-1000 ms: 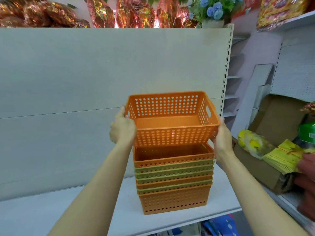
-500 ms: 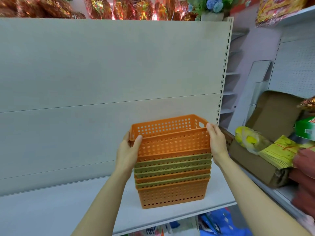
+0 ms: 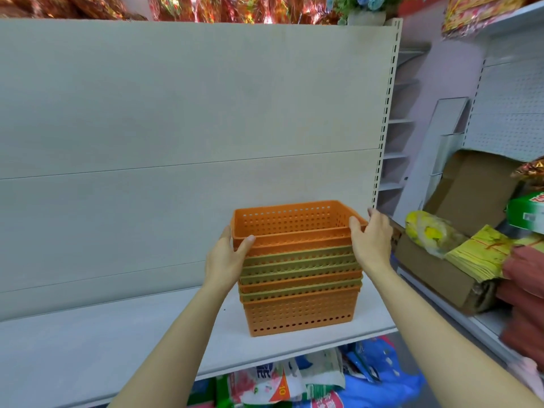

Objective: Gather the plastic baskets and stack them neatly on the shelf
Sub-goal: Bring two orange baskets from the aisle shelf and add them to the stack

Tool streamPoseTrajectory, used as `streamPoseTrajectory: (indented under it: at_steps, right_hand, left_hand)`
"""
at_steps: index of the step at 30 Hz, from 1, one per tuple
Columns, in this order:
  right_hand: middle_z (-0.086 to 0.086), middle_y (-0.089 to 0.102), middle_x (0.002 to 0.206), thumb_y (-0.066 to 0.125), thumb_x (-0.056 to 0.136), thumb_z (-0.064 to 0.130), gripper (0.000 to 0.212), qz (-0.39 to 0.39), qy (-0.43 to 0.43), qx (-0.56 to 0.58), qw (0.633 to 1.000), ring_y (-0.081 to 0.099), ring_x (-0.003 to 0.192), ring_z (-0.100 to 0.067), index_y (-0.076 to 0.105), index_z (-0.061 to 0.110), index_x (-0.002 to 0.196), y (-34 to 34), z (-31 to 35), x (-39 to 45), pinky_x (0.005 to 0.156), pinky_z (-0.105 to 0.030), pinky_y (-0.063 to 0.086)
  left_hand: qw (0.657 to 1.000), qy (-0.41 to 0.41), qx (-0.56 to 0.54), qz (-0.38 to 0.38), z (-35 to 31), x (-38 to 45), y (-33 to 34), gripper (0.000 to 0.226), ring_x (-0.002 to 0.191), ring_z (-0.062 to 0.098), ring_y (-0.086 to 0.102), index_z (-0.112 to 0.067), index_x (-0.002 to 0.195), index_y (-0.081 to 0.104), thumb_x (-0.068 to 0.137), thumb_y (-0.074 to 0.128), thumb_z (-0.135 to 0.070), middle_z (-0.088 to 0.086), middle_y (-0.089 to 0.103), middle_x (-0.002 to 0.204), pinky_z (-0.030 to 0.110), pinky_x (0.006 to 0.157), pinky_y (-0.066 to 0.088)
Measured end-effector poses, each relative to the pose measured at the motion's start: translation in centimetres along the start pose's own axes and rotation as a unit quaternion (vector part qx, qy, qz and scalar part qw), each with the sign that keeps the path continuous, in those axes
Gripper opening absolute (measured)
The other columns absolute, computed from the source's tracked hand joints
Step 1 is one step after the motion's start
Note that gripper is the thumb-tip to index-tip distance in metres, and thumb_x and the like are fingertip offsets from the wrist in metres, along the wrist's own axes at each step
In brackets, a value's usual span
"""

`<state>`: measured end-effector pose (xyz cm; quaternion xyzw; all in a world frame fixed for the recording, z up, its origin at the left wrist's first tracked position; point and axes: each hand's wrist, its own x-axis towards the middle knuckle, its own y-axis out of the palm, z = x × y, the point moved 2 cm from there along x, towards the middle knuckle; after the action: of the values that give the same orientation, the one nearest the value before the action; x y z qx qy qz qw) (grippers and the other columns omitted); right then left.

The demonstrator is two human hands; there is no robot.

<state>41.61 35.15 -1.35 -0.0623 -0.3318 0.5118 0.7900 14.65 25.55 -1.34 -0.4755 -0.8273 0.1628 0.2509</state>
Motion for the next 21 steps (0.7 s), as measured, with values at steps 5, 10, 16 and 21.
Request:
streamPoseTrajectory:
  at_steps: [5,10,16,21]
  right_hand:
    - [-0.009,0.056,0.126,0.047,0.094,0.034,0.046,-0.047,-0.269,-0.054,0.96,0.046,0.12,-0.025,0.05,0.007,0.131,0.3,4.1,-5.5,0.105,-0.04,0.036]
    - [-0.007,0.06,0.123,0.052,0.093,0.032,0.044,0.028,-0.391,-0.03,0.919,0.05,0.119,-0.024,0.055,0.008,0.129,3.9,6.6,-12.7,0.105,-0.039,0.038]
    - [-0.008,0.065,0.106,0.054,0.09,0.032,0.037,0.126,-0.47,0.021,0.874,0.058,0.101,-0.027,0.063,0.006,0.114,10.1,10.6,-21.7,0.09,-0.037,0.045]
    - [-0.005,0.067,0.101,0.056,0.087,0.033,0.034,0.188,-0.497,0.076,0.843,0.06,0.093,-0.026,0.066,0.009,0.109,14.9,14.5,-29.3,0.086,-0.032,0.042]
  left_hand:
    - [0.958,0.108,0.259,-0.052,2.6,-2.3,-3.2,0.074,0.143,0.028,0.042,-0.012,0.154,0.042,0.097,0.056,-0.056,0.007,0.045,0.157,0.043,0.115,0.036]
    - [0.911,0.181,0.356,-0.105,6.1,-7.0,-7.0,0.06,0.114,0.033,0.061,-0.007,0.137,0.06,0.088,0.077,-0.038,0.01,0.065,0.128,0.044,0.096,0.049]
    - [0.87,0.134,0.454,-0.138,11.7,-11.8,-13.3,0.057,0.089,0.039,0.069,-0.002,0.115,0.07,0.07,0.093,-0.029,0.014,0.072,0.106,0.046,0.076,0.057]
    - [0.851,0.084,0.492,-0.163,17.1,-16.7,-20.1,0.052,0.077,0.039,0.067,-0.003,0.105,0.073,0.062,0.096,-0.022,0.014,0.071,0.093,0.044,0.065,0.056]
